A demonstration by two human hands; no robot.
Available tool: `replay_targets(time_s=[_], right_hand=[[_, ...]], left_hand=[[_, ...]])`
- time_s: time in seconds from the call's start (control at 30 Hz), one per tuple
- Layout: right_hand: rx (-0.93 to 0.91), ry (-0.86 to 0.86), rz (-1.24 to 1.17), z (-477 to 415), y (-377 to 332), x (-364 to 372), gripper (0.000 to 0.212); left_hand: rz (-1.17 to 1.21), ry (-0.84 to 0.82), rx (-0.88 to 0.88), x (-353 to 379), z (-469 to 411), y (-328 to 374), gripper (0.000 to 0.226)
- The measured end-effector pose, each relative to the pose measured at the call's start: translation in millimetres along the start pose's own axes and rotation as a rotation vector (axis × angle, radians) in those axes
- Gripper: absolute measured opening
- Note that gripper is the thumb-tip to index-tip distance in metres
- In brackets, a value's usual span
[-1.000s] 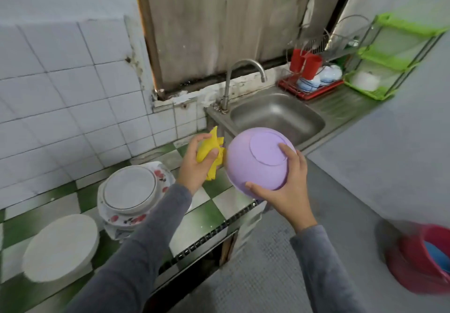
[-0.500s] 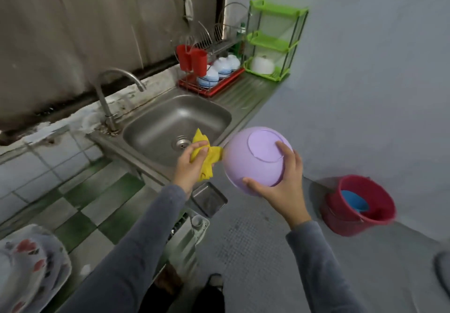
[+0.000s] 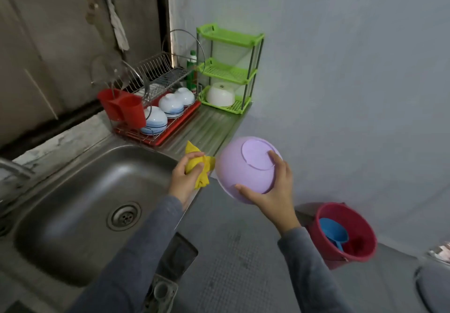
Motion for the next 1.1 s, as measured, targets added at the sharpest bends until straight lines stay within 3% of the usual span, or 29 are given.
replay_targets(time_s=[0.43, 0.6, 0.83, 1.1], right_hand=[[-0.005, -0.023, -0.058, -193.3, 82.7, 19.8, 0.104], [-0.051, -0.084, -0.079, -289.3, 110.6, 27.3, 0.105], [-0.128, -0.242, -0.12, -403.4, 122.8, 49.7, 0.107], [-0.168, -0.282, -0.108, -474.8, 118.7, 79.5, 0.112]], left_hand=[[-0.132, 0.095, -0.06, 4.1, -183.6, -43.7, 0.04], [-0.093, 0.213, -0.038, 8.8, -253.9, -52.3, 0.039], [-0.009, 0.36, -0.039, 17.1, -340.2, -50.9, 0.036], [0.011, 0.451, -0.021, 7.1, -398.4, -47.1, 0.033]])
Point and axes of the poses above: each hand's wrist, its own z-axis away from the middle knuckle, its own x-axis out of the palm, y = z × x, the point moved 7 cm from there along -z, towards the middle knuckle, and after that the axes turned 8 degrees about -y, right-handed, at the moved point
